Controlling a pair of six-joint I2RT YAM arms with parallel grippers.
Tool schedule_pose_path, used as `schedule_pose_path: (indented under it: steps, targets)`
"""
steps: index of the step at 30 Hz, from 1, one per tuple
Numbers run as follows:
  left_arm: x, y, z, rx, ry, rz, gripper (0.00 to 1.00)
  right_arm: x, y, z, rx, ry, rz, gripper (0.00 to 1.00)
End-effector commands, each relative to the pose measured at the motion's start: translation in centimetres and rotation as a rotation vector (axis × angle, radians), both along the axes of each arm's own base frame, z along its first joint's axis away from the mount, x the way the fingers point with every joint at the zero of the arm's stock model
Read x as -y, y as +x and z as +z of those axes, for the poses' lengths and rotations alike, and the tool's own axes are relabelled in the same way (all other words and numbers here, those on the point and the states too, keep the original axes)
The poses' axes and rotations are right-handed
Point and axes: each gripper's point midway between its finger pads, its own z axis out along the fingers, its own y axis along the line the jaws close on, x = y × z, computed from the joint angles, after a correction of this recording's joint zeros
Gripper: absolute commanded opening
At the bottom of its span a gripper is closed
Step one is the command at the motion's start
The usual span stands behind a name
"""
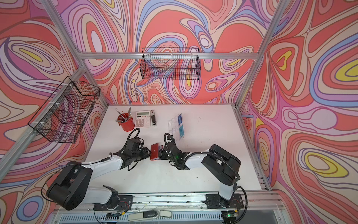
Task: Insert credit cards into a card holder
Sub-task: Close the button on the card holder.
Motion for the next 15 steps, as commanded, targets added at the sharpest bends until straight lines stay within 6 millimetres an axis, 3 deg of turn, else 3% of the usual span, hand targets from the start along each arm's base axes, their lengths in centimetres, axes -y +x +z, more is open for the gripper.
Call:
schedule_pose_path:
  steps: [1,11,15]
  targets:
    - [0.63,0.70,-0.05,-0.009,0.017,-0.026,0.46,-0.10,0.04,0.28,0.015,-0.005,0.000,0.00]
    - [0.78,0.50,-0.72,-0.046,0.052,-0.050,0.48,0.35,0.09,0.37,0.022,-0.027,-0.012,0.00]
    - [1.42,0.40,0.14,-0.020,0.025,-0.075,0.53,0.86,0.16,0.37,0.021,-0.042,-0.029,0.00]
